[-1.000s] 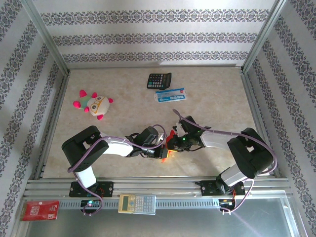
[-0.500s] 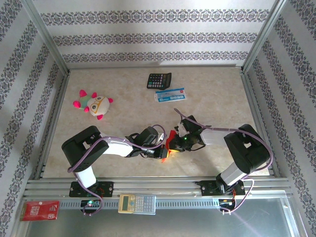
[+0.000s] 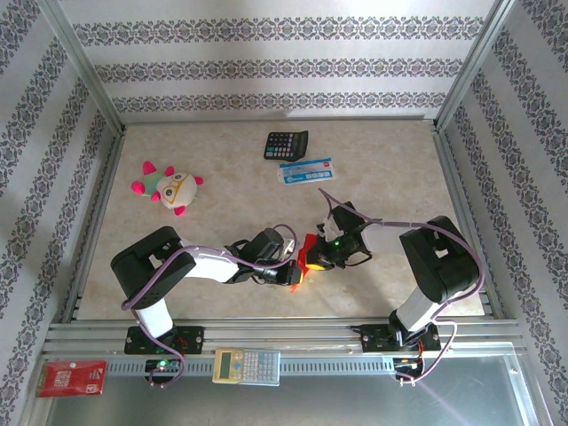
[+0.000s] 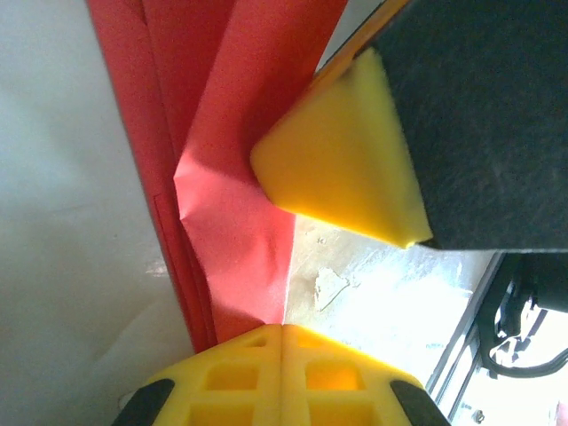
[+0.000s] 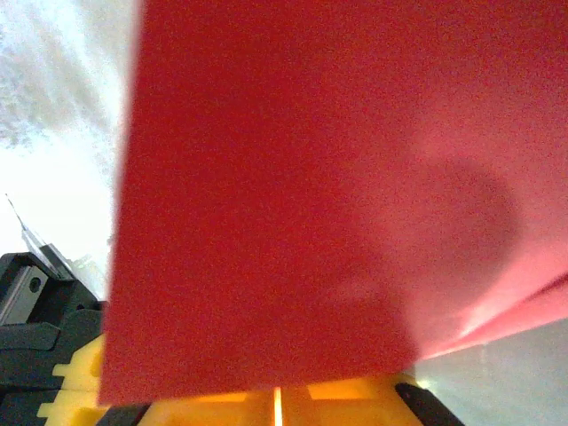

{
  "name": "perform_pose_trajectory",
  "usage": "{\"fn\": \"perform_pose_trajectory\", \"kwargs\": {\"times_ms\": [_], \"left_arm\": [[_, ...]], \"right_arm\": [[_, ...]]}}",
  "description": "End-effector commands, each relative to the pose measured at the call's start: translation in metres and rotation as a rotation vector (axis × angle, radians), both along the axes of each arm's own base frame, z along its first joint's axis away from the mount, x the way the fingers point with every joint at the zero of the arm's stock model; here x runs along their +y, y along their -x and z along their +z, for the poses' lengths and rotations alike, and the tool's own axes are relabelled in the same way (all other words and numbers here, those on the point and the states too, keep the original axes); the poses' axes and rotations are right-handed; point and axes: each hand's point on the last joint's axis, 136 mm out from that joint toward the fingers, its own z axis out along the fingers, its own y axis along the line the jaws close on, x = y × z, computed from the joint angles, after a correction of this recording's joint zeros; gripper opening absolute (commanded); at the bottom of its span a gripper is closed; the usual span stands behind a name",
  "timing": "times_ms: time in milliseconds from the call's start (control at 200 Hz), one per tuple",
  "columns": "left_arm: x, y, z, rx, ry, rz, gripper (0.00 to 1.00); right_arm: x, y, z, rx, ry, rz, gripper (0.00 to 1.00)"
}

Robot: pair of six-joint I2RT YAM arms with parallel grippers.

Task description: Fold a paper plane with a square sheet of paper (pick it up from the middle)

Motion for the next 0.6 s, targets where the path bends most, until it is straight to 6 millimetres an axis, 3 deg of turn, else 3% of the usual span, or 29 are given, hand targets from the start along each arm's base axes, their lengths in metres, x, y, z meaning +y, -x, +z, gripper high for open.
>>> {"fn": "perform_pose_trajectory", "kwargs": {"times_ms": [0,305,595], "left_arm": [[0.049,0.025,-0.058,0.135,-0.230,0.044,0.00],[0.049,0.027,-0.061,0.144,-0.230,0.042,0.00],[0.048,0.026,-0.058,0.141,-0.228,0.040,0.00]], "right_arm": [[-0.032,-0.032,-0.022,-0.068,0.145,-0.094,0.13],[-0.047,-0.054,-0.020,-0.061,0.129,-0.158,0.13],[-0.073,-0.079,-0.023,-0.046,0.151,-0.272,0.13]]}}
